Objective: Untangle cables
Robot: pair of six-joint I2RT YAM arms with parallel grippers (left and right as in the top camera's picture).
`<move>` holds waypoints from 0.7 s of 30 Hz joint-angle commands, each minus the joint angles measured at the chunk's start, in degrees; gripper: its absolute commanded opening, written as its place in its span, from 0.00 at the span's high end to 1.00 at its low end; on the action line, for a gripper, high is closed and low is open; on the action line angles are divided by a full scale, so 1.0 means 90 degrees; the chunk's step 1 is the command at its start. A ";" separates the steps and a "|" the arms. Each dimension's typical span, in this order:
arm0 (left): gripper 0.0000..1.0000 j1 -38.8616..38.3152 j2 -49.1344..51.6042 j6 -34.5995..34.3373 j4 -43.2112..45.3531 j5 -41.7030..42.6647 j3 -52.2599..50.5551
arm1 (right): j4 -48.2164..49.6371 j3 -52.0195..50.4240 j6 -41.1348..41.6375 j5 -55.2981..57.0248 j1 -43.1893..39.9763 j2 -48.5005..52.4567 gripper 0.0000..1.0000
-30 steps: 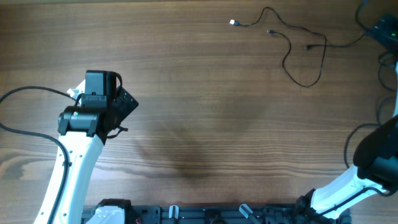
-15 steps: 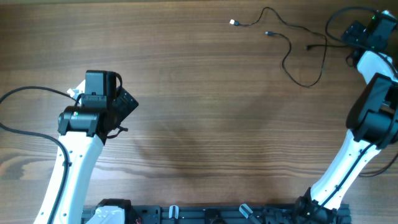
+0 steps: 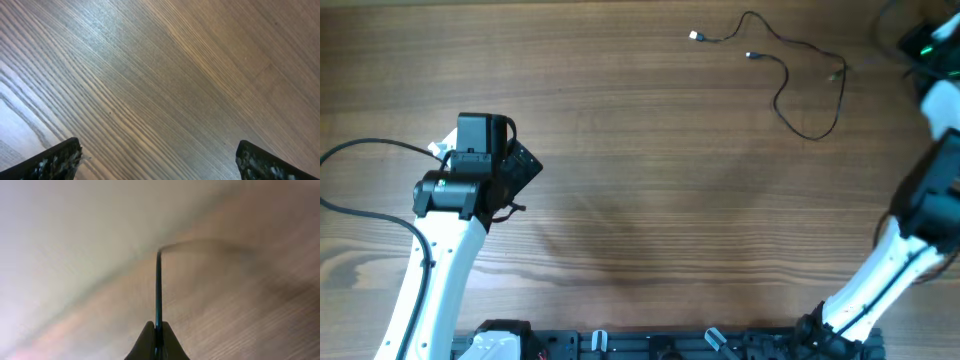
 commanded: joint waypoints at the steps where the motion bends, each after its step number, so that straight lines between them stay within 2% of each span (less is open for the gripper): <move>1: 0.00 0.0024 -0.0049 0.0092 -0.0010 -0.0104 -0.0010 | -0.0673 0.0253 0.0070 0.0187 -0.0568 -0.1185 0.96; 6: 0.00 0.0024 -0.0049 0.0095 -0.0010 -0.0104 -0.0010 | -0.2159 0.0202 0.0032 0.0712 -0.1411 -0.1348 0.96; 9: 0.00 0.0024 -0.0049 0.0095 -0.0010 -0.0104 -0.0010 | -0.2812 0.0160 -0.0039 0.1681 -0.1620 -0.1105 0.96; 14: 0.00 0.0024 -0.0049 0.0095 -0.0010 -0.0104 -0.0010 | -0.2858 0.0119 -0.0175 0.1399 -0.1591 -0.0284 0.94; 18: 0.00 0.0024 -0.0049 0.0095 -0.0010 -0.0104 -0.0010 | -0.2803 0.0119 0.0318 0.1406 -0.1673 0.0109 0.95; 19: 0.00 0.0024 -0.0049 0.0095 -0.0010 -0.0104 -0.0010 | -0.2761 0.0119 0.0306 0.1406 -0.1695 0.0114 0.84; 20: 0.00 0.0024 -0.0049 0.0095 -0.0010 -0.0104 -0.0010 | -0.2701 0.0119 0.0304 0.1401 -0.1710 0.0114 0.35; 21: 0.00 0.0024 -0.0049 0.0092 -0.0010 -0.0104 -0.0010 | -0.2654 0.0119 0.0226 0.1404 -0.1717 0.0114 0.00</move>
